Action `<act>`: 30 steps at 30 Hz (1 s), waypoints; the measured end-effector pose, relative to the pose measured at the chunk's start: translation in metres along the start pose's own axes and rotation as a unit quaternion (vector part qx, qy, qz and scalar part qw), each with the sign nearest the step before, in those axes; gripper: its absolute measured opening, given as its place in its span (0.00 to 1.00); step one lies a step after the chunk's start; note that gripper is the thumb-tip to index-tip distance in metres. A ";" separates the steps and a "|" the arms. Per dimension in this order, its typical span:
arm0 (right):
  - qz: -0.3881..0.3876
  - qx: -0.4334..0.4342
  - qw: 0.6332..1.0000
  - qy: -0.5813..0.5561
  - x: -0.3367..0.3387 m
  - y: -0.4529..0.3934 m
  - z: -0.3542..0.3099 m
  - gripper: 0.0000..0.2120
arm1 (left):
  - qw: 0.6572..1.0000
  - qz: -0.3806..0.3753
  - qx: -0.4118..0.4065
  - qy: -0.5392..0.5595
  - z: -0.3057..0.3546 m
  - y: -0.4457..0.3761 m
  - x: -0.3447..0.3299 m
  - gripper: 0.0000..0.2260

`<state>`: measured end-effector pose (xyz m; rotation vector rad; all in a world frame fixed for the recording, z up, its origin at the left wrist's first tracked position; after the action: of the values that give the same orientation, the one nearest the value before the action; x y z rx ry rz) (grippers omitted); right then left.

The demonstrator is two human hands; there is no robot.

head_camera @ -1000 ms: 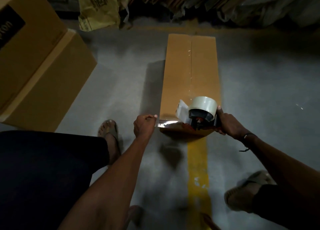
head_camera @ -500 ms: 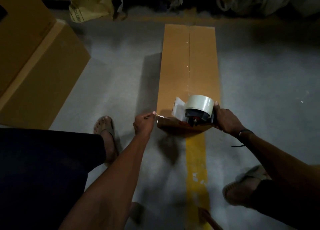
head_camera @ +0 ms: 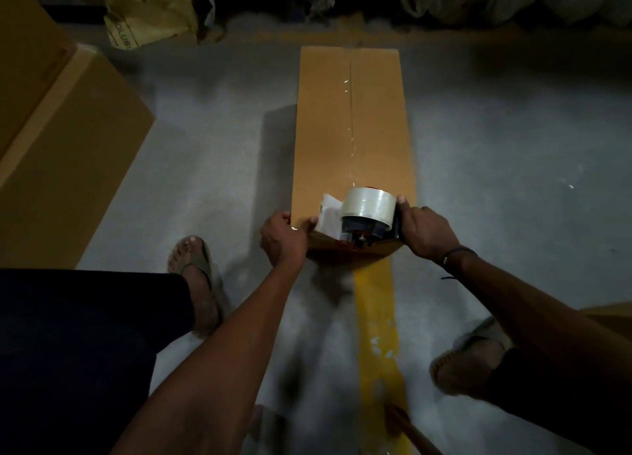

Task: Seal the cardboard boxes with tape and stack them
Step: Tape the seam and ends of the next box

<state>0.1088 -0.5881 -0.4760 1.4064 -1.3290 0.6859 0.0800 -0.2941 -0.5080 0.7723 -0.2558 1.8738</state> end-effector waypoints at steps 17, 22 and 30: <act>-0.009 -0.011 0.992 0.122 0.062 -0.012 0.122 0.43 | 0.999 0.030 -0.027 -0.026 0.005 0.000 0.000 0.21; -0.008 0.012 0.993 0.119 0.060 -0.024 0.140 0.55 | 0.998 0.033 -0.038 -0.038 0.010 0.003 0.000 0.22; -0.045 -0.018 0.993 0.112 0.062 -0.017 0.139 0.36 | 0.999 0.020 -0.030 -0.040 0.008 0.001 -0.001 0.20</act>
<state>0.1055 -0.7404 -0.4665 1.3111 -1.0906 0.7336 0.0829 -0.2996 -0.5023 0.8078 -0.3797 1.8651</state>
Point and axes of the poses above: each hand's wrist, its own y-axis away from the middle knuckle, its own x-axis out of the back of the hand, z = x × y, the point moved 6 cm from there along -y, towards the middle knuckle, and after that the axes turned 13 degrees about -x, right-handed, at the moved point
